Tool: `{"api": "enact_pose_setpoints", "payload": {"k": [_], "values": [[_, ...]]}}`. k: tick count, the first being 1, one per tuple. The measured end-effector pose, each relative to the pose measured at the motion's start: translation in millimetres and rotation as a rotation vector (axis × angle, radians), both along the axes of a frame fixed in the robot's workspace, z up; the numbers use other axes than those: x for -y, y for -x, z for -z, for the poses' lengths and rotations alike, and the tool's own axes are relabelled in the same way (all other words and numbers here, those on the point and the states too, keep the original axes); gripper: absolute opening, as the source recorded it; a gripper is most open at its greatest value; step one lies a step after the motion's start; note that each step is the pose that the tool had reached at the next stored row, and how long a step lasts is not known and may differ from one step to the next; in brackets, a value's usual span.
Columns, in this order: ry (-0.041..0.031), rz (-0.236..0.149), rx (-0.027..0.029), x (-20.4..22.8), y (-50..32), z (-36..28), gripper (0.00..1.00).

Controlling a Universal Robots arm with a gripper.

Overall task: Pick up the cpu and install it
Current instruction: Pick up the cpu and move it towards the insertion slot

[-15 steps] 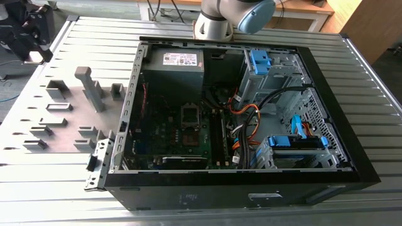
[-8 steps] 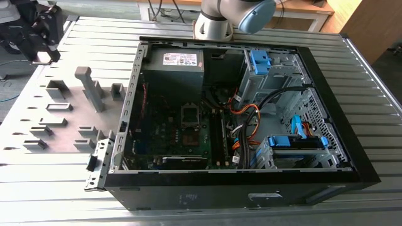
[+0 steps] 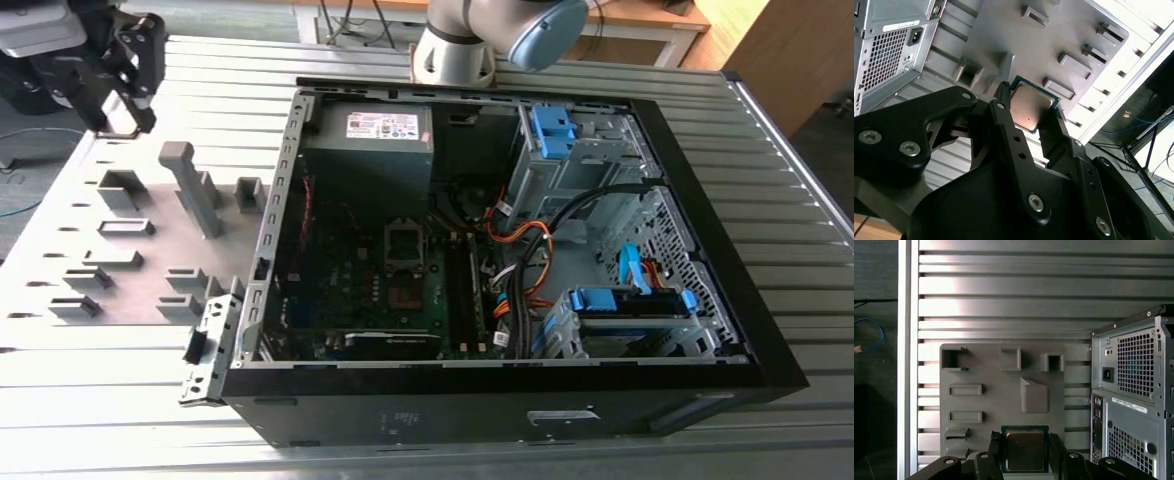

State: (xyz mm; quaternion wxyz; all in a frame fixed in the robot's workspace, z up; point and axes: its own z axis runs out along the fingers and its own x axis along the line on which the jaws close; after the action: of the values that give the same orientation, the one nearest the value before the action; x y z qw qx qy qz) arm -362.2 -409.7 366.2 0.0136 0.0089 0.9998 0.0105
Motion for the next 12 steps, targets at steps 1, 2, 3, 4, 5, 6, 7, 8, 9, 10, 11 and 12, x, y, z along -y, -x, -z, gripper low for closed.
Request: {"api": "enact_pose_setpoints", "payload": {"k": [1,2,3,4,5,6,7,8,9,10,11,12], "values": [[0.0,0.0,-0.0001,0.0,-3.0,-0.1,0.47],[0.0001,0.0,-0.0002,0.0,-6.0,-0.1,0.47],[0.0001,0.0,-0.0001,0.0,-9.0,0.0,0.47],[0.0,0.0,-0.0001,0.0,-11.9,0.0,0.47],[0.0,0.0,-0.0002,0.0,-15.0,0.0,0.47],[0.0,0.0,-0.0001,0.0,-17.8,0.0,0.47],[0.0,0.0,-0.0003,0.0,-20.7,0.0,0.47],[0.0001,0.0,-0.0003,0.0,-23.5,0.0,0.47],[0.0001,0.0,-0.0004,0.0,-26.3,-0.1,0.47],[0.0,0.0,-0.0003,0.0,-29.0,0.0,0.47],[0.0,0.0,-0.0003,0.0,-31.7,0.0,0.47],[0.0,0.0,-0.0003,0.0,-34.5,0.0,0.47]]}}
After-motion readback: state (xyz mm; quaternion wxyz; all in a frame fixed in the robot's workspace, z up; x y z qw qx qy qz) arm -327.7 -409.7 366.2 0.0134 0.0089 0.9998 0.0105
